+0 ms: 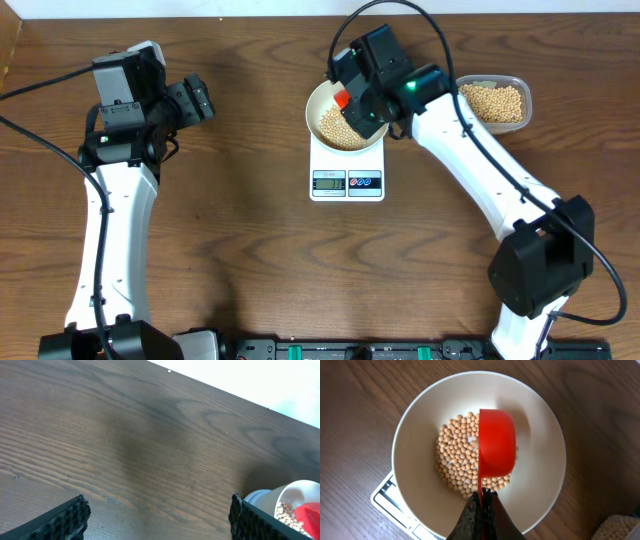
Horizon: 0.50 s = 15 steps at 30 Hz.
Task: Scoop item into bowl and weigh 50g on scale
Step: 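Move the empty scoop back right to the bead tub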
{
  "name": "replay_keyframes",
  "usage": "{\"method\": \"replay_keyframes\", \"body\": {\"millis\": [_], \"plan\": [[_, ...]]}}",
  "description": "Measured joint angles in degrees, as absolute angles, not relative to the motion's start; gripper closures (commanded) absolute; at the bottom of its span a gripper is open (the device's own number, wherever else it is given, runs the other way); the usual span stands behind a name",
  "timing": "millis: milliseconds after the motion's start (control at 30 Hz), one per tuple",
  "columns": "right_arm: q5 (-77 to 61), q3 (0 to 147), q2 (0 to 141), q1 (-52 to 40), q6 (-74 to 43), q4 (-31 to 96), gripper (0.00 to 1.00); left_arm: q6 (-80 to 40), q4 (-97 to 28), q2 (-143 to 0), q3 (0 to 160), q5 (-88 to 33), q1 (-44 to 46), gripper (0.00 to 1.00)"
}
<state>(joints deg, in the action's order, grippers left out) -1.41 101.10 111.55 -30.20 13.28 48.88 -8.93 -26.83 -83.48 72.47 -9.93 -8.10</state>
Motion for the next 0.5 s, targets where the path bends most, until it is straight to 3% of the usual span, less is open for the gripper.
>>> {"method": "replay_keyframes", "body": {"millis": [500], "plan": [[-0.19,101.10,111.55,-30.26,13.74,48.73,0.99,-8.93,-26.83,-83.48,72.47,-9.93,-8.10,0.09]]}}
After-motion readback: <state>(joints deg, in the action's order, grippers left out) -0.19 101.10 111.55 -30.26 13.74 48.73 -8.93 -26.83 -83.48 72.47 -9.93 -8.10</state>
